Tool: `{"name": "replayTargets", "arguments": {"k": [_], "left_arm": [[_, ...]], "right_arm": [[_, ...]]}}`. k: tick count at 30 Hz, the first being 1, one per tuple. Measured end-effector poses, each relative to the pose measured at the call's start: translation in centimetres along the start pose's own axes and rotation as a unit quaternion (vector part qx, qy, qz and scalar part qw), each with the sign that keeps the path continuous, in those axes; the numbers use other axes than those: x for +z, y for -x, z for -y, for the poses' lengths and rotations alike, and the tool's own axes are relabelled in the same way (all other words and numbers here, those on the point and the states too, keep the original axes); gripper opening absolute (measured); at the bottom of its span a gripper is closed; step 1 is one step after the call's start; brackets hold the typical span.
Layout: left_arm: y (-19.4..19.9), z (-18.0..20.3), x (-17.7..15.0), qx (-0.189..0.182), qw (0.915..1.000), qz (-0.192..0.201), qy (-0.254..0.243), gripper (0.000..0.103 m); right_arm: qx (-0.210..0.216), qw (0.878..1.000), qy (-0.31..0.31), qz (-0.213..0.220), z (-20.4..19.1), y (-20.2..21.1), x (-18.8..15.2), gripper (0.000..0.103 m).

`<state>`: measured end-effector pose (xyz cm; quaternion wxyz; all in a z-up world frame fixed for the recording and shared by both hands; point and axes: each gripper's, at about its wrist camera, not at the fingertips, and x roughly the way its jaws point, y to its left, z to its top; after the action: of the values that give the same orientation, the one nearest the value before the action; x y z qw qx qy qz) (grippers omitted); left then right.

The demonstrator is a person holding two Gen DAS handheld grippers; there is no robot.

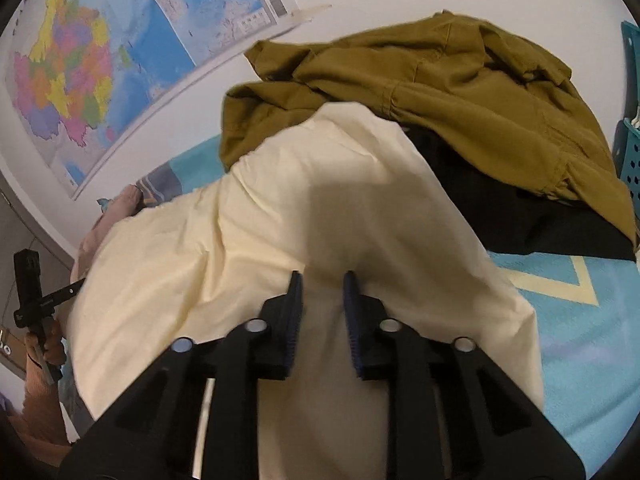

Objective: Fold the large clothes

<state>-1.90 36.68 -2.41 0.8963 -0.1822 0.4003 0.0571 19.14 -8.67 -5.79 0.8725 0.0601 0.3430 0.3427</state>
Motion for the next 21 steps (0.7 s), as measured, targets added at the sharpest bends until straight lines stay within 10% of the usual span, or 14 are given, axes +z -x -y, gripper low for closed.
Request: {"name": "replayTargets", "arguments": {"k": [5, 9, 16, 18, 21], "left_arm": [[4.1, -0.8, -1.8, 0.001, 0.9992, 0.04, 0.004, 0.056], [4.8, -1.9, -4.1, 0.006, 0.9993, 0.031, 0.021, 0.031], [2.7, -3.9, -5.6, 0.006, 0.9976, 0.007, 0.069, 0.032], [3.1, -3.4, -5.5, 0.045, 0.9968, 0.008, 0.065, 0.057], [4.3, -3.5, -5.9, 0.052, 0.9956, 0.016, 0.076, 0.061]], "right_arm": [[0.036, 0.999, 0.02, 0.02, -1.2, 3.7, -1.3, 0.04], [0.032, 0.999, 0.034, 0.011, -1.1, 5.0, -3.0, 0.039], [0.014, 0.999, -0.052, -0.001, 4.2, 3.5, -4.3, 0.006], [0.006, 0.999, -0.045, 0.001, 3.5, 4.0, -4.3, 0.016], [0.005, 1.0, -0.021, 0.015, 1.8, 5.7, -4.5, 0.04]]}}
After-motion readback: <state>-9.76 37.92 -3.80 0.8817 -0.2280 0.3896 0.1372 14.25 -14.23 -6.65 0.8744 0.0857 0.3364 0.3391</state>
